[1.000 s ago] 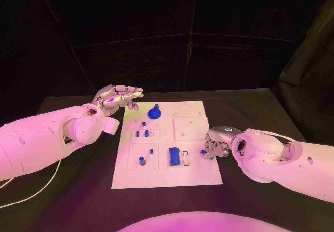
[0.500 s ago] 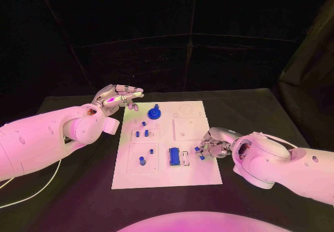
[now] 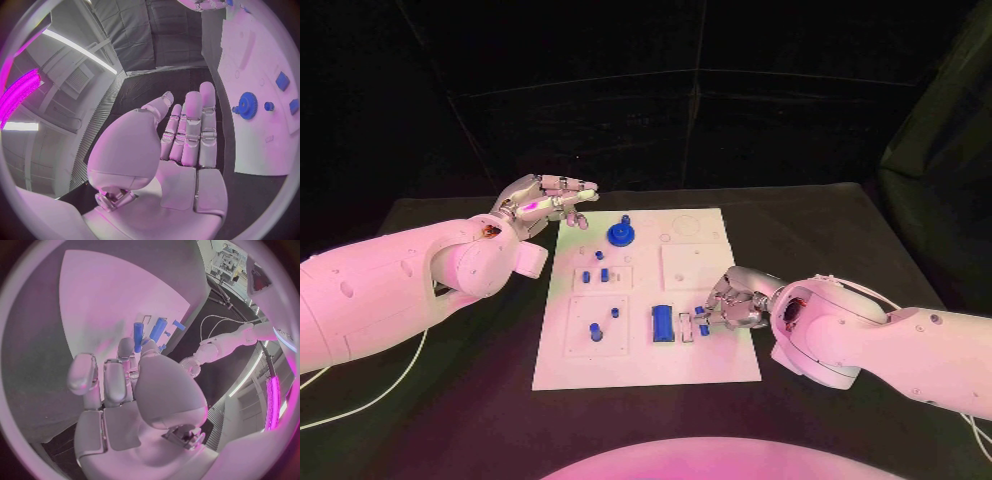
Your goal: Assemble the parts on the task board
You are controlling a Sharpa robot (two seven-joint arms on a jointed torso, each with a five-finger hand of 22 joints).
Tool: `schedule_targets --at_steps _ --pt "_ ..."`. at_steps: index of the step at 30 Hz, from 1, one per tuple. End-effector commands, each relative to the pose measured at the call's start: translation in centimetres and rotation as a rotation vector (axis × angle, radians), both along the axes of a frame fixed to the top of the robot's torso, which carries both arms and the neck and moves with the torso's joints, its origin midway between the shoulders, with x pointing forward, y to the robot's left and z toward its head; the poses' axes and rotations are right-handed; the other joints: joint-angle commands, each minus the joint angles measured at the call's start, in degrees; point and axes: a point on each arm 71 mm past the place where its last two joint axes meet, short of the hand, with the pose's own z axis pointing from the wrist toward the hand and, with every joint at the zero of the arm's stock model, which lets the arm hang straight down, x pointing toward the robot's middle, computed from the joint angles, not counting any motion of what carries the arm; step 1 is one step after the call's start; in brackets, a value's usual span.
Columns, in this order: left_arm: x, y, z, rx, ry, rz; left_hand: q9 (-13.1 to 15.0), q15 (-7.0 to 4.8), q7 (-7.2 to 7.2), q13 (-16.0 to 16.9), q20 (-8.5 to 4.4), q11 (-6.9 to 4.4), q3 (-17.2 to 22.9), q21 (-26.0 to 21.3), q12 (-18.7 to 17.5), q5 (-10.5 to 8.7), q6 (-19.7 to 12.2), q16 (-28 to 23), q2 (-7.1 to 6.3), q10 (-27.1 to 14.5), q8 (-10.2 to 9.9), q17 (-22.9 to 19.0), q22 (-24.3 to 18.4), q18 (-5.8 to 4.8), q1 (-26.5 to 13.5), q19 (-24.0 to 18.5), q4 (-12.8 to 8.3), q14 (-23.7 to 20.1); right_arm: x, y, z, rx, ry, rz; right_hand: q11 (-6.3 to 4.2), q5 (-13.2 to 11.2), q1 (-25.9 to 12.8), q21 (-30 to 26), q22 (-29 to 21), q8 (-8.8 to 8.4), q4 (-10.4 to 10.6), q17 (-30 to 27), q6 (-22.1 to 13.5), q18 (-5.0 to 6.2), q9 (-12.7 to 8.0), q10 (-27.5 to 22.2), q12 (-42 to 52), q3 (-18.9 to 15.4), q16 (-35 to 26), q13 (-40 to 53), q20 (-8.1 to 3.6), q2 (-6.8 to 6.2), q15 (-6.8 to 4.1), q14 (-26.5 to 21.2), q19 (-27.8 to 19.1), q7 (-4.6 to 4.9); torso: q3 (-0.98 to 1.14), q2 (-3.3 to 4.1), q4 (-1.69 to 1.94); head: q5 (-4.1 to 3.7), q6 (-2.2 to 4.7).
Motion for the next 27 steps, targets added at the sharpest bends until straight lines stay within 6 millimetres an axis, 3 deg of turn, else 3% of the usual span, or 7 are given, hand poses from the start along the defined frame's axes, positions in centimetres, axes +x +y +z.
schedule_targets --at_steps 1,8,27 --pt "0.0 -0.1 0.1 -0.009 -0.002 -0.009 0.0 0.04 -0.01 -0.1 -0.10 0.04 -0.1 -0.4 0.3 0.12 -0.4 -0.2 -0.10 -0.5 0.2 -0.1 -0.1 0.32 0.2 0.1 -0.3 -0.4 -0.1 0.2 -0.4 -0.012 0.061 0.000 0.03 0.4 -0.5 0.3 0.1 -0.25 0.1 0.1 0.5 0.24 0.1 0.5 0.3 -0.2 0.2 0.1 -0.02 -0.06 -0.08 2.5 0.3 0.00 0.00 0.02 -0.10 0.16 -0.04" --pt "0.0 -0.1 0.1 -0.009 -0.002 -0.011 0.0 0.04 -0.01 -0.1 -0.10 0.04 -0.1 -0.4 0.3 0.12 -0.4 -0.2 -0.10 -0.5 0.2 -0.1 -0.1 0.32 0.2 0.1 -0.3 -0.4 0.1 1.2 -0.4 -0.017 0.039 0.014 0.02 0.4 -0.6 0.3 0.1 -0.25 0.1 0.1 0.6 0.24 0.1 0.5 0.3 -0.2 0.2 0.2 -0.02 -0.05 -0.08 2.5 0.3 -0.01 0.07 0.07 -0.07 0.19 -0.06" --pt "0.0 -0.1 0.1 -0.009 -0.001 -0.011 0.0 0.04 0.00 -0.1 -0.10 0.05 0.0 -0.4 0.3 0.12 -0.5 -0.2 -0.08 -0.5 0.3 -0.1 -0.1 0.32 0.3 0.1 -0.4 -0.4 0.2 2.4 -0.5 -0.022 0.037 0.050 -0.09 0.3 -0.6 0.5 0.4 -0.26 0.0 0.4 0.9 0.19 0.2 0.7 0.6 -0.3 0.4 0.4 -0.08 0.02 -0.16 2.5 0.5 -0.15 0.02 0.01 -0.06 0.29 -0.27"
